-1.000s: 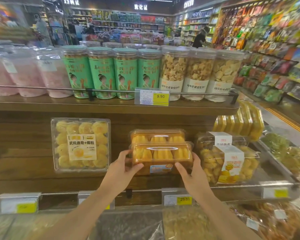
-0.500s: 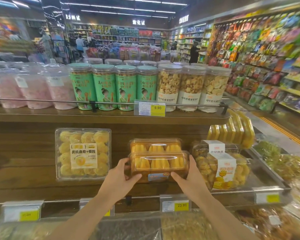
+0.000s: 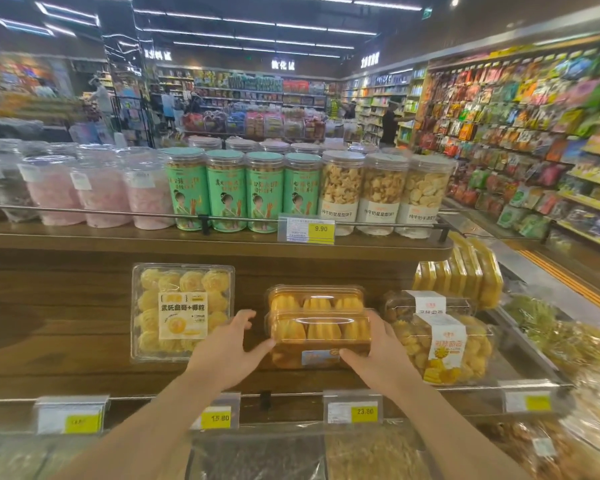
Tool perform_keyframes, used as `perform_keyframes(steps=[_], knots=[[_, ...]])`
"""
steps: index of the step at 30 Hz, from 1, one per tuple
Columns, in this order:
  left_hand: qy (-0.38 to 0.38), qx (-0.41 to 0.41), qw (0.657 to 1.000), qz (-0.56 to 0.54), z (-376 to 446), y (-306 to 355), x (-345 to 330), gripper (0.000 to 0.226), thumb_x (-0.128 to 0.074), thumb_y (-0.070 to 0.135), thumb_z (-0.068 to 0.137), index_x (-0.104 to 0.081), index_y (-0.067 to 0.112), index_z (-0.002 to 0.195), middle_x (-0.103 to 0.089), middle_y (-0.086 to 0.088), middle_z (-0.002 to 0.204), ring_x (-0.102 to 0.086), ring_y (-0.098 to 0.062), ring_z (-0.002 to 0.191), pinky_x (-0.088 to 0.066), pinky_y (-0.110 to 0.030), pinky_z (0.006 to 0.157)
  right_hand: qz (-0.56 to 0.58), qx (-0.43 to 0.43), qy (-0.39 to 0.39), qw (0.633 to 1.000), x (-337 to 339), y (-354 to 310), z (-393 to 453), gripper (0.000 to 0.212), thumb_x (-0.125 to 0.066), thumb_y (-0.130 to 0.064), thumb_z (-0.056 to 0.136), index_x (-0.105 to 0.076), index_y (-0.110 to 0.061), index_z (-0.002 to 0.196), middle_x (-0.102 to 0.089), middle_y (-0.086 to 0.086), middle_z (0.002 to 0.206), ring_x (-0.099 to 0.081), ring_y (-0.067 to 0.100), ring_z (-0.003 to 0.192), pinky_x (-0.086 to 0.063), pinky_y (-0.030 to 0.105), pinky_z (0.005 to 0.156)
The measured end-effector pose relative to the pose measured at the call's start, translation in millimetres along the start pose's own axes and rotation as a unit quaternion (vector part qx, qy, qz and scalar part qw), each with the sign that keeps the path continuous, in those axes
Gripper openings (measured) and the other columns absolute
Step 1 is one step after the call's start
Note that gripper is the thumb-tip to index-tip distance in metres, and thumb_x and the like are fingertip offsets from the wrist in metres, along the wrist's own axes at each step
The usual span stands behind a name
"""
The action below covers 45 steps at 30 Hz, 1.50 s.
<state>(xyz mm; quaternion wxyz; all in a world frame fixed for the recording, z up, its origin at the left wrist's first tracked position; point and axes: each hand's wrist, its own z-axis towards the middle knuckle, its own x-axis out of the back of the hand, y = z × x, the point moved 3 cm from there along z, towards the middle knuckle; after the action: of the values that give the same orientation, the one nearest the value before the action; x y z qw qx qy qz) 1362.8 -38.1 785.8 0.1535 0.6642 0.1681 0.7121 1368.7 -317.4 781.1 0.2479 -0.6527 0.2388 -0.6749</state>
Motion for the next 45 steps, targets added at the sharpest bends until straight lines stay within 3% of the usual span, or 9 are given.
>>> perform_keyframes(steps=[3, 10, 21, 25, 29, 32, 35, 39, 45], knots=[[-0.017, -0.024, 0.996, 0.082, -7, -3, 32, 0.070, -0.051, 0.071, 0.091, -0.042, 0.035, 0.151, -0.053, 0.009, 0.150, -0.058, -0.015, 0.129, -0.054, -0.036, 0.099, -0.103, 0.009, -0.032, 0.994, 11, -21, -1, 0.091, -0.069, -0.054, 0.083, -0.019, -0.029, 0.154, -0.031, 0.001, 0.157, -0.033, 0.026, 0.144, -0.039, 0.045, 0.114], [-0.038, -0.029, 0.982, 0.182, -51, -20, 100, 0.066, -0.049, 0.069, 0.092, -0.040, 0.041, 0.152, -0.046, 0.009, 0.157, -0.048, -0.018, 0.140, -0.049, -0.041, 0.105, -0.264, 0.020, -0.081, 0.961, 38, -71, -25, 0.087, -0.063, -0.066, 0.079, -0.036, -0.024, 0.150, -0.041, 0.005, 0.151, -0.039, 0.030, 0.140, -0.044, 0.048, 0.105], [-0.055, -0.059, 0.980, 0.181, -117, -30, 140, 0.058, -0.055, 0.058, 0.092, -0.045, 0.041, 0.146, -0.052, 0.011, 0.150, -0.054, -0.019, 0.133, -0.047, -0.041, 0.101, -0.280, 0.011, -0.042, 0.959, 35, -120, -120, 0.088, -0.056, -0.069, 0.080, -0.024, -0.034, 0.155, -0.047, 0.002, 0.149, -0.048, 0.029, 0.132, -0.049, 0.047, 0.101], [-0.057, -0.113, 0.975, 0.184, -140, -31, 148, 0.059, -0.053, 0.059, 0.092, -0.045, 0.040, 0.148, -0.049, 0.012, 0.152, -0.051, -0.019, 0.136, -0.048, -0.039, 0.101, -0.271, -0.014, -0.014, 0.962, 35, -127, -169, 0.073, -0.059, -0.063, 0.084, -0.039, -0.029, 0.145, -0.054, 0.001, 0.130, -0.053, 0.028, 0.122, -0.051, 0.043, 0.094], [-0.085, -0.179, 0.959, 0.201, -167, -26, 149, 0.062, -0.055, 0.058, 0.093, -0.043, 0.038, 0.150, -0.045, 0.010, 0.156, -0.045, -0.019, 0.141, -0.048, -0.039, 0.105, -0.284, -0.074, -0.007, 0.956, 27, -126, -229, 0.081, -0.059, -0.067, 0.085, -0.037, -0.025, 0.150, -0.047, 0.002, 0.145, -0.048, 0.028, 0.132, -0.048, 0.046, 0.101], [-0.104, -0.232, 0.943, 0.213, -193, -16, 141, 0.060, -0.053, 0.057, 0.094, -0.040, 0.039, 0.150, -0.045, 0.010, 0.154, -0.046, -0.017, 0.139, -0.048, -0.038, 0.103, -0.281, -0.118, 0.005, 0.952, 28, -127, -282, 0.079, -0.059, -0.069, 0.083, -0.042, -0.022, 0.145, -0.053, 0.005, 0.136, -0.053, 0.029, 0.125, -0.051, 0.044, 0.096], [-0.113, -0.292, 0.925, 0.217, -224, 3, 130, 0.062, -0.053, 0.060, 0.091, -0.043, 0.039, 0.148, -0.051, 0.010, 0.148, -0.051, -0.016, 0.134, -0.050, -0.040, 0.104, -0.286, -0.162, 0.020, 0.944, 32, -124, -347, 0.093, -0.045, -0.083, 0.074, -0.044, -0.021, 0.144, -0.057, 0.006, 0.133, -0.056, 0.030, 0.122, -0.052, 0.042, 0.092], [-0.142, -0.373, 0.894, 0.205, -273, 38, 120, 0.058, -0.052, 0.061, 0.091, -0.047, 0.038, 0.144, -0.054, 0.013, 0.144, -0.054, -0.014, 0.130, -0.053, -0.038, 0.098, -0.299, -0.237, 0.049, 0.923, 42, -116, -443, 0.080, -0.052, -0.072, 0.087, -0.034, -0.031, 0.154, -0.049, 0.004, 0.149, -0.054, 0.029, 0.128, -0.053, 0.044, 0.093], [-0.158, -0.486, 0.842, 0.173, -368, 91, 112, 0.063, -0.050, 0.064, 0.092, -0.041, 0.041, 0.150, -0.052, 0.014, 0.149, -0.052, -0.012, 0.134, -0.050, -0.036, 0.103, -0.274, -0.340, 0.110, 0.893, 65, -107, -588, 0.073, -0.059, -0.066, 0.084, -0.044, -0.032, 0.147, -0.052, 0.001, 0.140, -0.055, 0.028, 0.122, -0.053, 0.043, 0.094]])
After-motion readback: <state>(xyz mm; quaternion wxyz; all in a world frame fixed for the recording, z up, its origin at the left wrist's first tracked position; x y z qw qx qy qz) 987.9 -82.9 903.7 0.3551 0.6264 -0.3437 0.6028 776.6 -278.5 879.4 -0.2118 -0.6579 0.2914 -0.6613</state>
